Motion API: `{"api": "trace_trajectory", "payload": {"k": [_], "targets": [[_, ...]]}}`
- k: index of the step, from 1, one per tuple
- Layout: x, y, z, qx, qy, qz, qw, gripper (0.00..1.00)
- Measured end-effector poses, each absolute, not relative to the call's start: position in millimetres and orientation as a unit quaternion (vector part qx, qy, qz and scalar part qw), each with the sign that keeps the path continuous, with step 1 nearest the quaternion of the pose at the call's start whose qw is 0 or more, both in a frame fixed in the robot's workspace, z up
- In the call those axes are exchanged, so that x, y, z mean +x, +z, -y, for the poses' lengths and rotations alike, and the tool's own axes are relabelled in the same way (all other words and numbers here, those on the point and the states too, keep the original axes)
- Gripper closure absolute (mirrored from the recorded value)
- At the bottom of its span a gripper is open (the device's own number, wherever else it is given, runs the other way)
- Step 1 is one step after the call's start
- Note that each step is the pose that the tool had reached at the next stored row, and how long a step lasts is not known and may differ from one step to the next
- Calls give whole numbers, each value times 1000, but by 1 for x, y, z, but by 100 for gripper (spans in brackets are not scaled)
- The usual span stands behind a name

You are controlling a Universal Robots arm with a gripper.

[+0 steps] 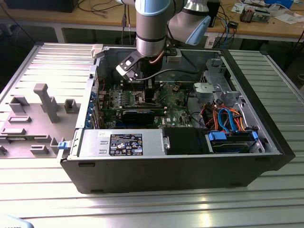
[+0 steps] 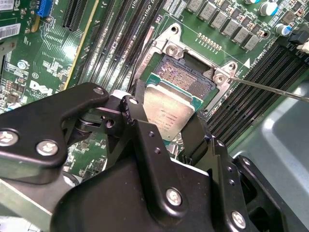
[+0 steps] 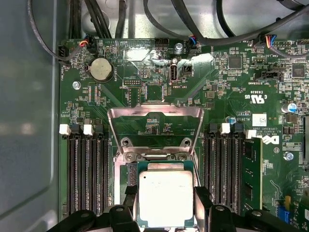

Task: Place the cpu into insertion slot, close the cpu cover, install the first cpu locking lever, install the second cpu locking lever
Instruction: 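Place the cpu into insertion slot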

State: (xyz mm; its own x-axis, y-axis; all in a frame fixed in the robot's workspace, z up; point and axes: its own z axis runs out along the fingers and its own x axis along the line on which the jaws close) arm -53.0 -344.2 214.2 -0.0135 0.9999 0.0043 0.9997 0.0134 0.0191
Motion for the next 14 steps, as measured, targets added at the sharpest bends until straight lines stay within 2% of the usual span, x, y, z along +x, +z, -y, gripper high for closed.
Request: {"api": "trace_trajectory", "payload": {"k": [14], "targets": [[-55, 212, 344, 702, 8, -712, 5, 45]]}}
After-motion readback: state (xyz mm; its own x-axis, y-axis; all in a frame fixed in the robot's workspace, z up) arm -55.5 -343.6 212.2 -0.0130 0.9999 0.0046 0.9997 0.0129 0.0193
